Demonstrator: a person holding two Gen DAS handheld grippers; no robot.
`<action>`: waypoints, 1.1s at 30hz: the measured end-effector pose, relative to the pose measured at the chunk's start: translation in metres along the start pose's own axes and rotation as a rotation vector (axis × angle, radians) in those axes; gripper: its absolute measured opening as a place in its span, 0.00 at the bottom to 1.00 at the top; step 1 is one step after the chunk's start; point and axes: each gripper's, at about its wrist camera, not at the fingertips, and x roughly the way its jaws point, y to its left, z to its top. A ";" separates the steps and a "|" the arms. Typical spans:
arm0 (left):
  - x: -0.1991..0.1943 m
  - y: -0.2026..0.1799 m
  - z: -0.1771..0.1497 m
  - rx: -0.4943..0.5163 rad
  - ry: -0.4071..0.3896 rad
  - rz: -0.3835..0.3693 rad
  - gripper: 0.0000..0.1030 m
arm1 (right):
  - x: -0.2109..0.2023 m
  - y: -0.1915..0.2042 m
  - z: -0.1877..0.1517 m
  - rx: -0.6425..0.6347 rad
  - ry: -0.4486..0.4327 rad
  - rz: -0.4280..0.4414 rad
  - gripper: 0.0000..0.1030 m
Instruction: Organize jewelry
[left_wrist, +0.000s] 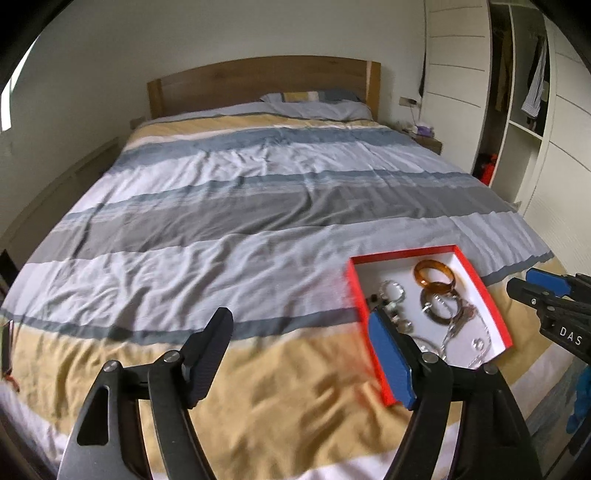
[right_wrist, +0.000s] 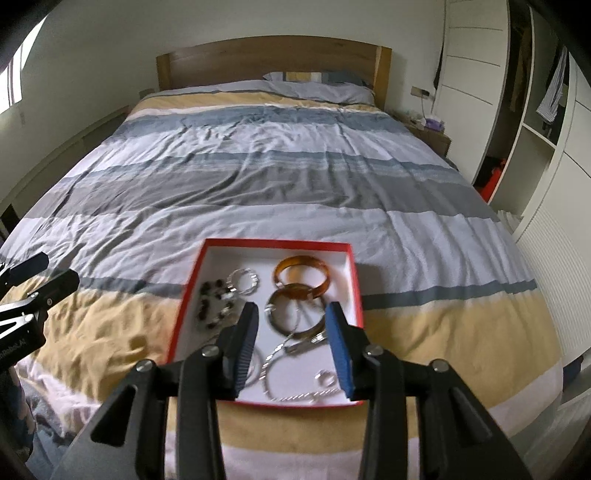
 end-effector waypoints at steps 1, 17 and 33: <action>-0.004 0.003 -0.003 -0.001 -0.003 0.007 0.75 | -0.003 0.006 -0.003 -0.005 0.000 0.007 0.36; -0.056 0.051 -0.043 -0.038 -0.024 0.102 0.80 | -0.035 0.073 -0.048 -0.012 0.003 0.112 0.42; -0.081 0.062 -0.057 -0.067 -0.041 0.122 0.84 | -0.044 0.078 -0.064 0.028 -0.010 0.101 0.50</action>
